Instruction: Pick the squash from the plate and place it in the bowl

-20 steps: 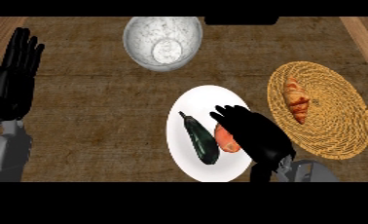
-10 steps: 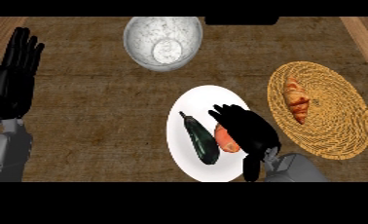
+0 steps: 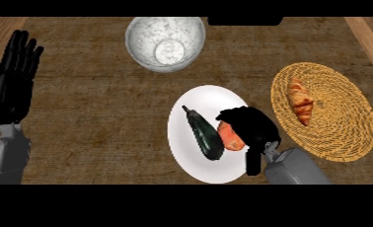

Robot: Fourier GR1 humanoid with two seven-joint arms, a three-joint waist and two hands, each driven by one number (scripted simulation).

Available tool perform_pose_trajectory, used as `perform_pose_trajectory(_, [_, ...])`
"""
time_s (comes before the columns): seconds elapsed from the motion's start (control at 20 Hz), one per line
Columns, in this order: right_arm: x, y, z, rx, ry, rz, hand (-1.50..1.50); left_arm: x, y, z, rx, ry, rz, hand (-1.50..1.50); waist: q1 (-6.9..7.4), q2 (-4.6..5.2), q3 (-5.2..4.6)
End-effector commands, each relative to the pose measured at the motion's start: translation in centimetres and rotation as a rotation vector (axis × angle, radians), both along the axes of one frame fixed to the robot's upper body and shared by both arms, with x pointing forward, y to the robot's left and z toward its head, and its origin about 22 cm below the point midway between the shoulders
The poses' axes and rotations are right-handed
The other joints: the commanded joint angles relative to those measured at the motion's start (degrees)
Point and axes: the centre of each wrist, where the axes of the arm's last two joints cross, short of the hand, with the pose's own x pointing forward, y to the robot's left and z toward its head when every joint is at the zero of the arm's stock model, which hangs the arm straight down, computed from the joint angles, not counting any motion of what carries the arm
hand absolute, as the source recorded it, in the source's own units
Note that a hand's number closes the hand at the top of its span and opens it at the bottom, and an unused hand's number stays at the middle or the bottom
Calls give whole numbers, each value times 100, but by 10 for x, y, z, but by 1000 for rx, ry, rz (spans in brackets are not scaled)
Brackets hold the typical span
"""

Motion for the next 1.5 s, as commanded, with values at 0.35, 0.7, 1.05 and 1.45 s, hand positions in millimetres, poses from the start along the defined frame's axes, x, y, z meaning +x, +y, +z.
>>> perform_pose_trajectory(0.35, [0,5,11,44,-123,61,150,-2,-15,-8,-7,7,-6,0,-10,1,6])
perform_pose_trajectory(0.7, [12,-98,8,-58,-171,-464,150,-2,6,10,12,4,39,0,-239,-34,4])
perform_pose_trajectory(1.05, [-23,-151,34,-136,-287,-836,150,-20,-11,-15,13,2,21,0,-123,-32,1])
perform_pose_trajectory(1.45, [-60,-138,148,-18,-509,-808,150,0,-5,7,-3,-4,20,0,-113,-33,0])
